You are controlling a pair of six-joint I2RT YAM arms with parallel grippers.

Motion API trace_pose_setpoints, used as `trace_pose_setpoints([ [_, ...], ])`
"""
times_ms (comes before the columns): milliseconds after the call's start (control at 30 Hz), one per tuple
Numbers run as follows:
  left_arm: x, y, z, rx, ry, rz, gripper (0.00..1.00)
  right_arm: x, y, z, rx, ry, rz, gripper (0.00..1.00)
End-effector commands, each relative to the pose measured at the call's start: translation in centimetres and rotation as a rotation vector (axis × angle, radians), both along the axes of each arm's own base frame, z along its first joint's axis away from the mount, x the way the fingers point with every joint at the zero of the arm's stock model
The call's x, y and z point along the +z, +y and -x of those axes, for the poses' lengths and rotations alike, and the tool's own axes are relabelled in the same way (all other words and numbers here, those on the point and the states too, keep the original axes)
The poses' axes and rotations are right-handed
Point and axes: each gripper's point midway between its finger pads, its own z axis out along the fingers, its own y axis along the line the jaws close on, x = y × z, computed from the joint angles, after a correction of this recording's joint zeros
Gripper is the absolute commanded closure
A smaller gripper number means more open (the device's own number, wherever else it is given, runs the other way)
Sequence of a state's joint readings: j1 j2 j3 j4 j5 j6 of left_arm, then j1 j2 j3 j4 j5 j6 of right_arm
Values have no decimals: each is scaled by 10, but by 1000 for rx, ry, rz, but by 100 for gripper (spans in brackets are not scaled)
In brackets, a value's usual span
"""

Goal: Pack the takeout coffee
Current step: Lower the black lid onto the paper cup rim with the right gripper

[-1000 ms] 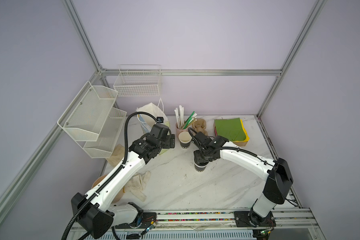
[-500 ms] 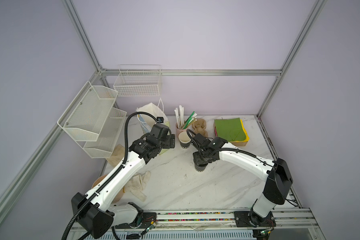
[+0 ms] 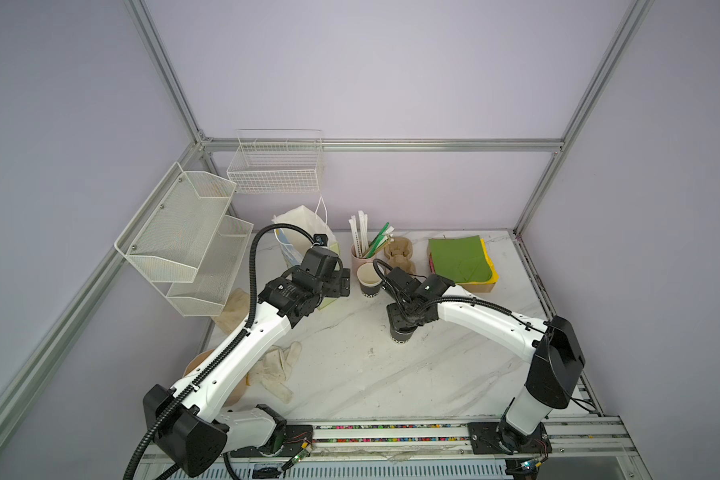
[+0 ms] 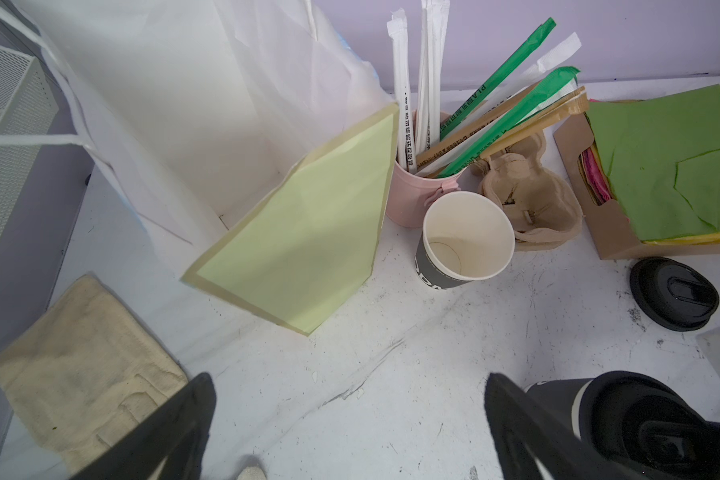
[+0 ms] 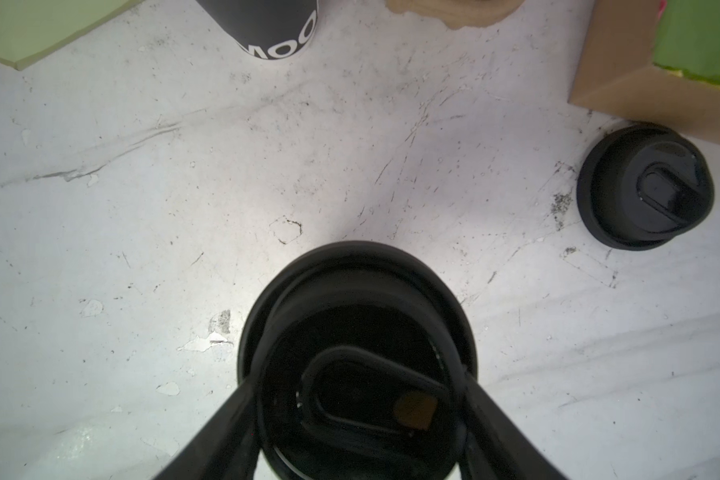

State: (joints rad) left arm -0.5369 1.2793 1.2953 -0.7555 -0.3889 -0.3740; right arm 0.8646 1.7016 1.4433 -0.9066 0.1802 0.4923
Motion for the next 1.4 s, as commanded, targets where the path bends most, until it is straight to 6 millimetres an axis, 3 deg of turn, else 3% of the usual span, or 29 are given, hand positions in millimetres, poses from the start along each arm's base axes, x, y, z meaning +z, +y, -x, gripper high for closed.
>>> trace_pose_setpoints([
  [0, -10, 1, 0, -2, 14, -5, 0, -13, -8, 7, -17, 34, 52, 30],
  [367, -12, 0, 0, -7, 23, -6, 0, -21, -5, 14, -21, 71, 17, 30],
  [667, -11, -1, 1, -13, 26, -4, 0, -5, -7, 10, -61, 40, 7, 30],
  [1367, -14, -1, 2, -14, 43, -16, 0, -46, -9, 27, -37, 137, 24, 30],
])
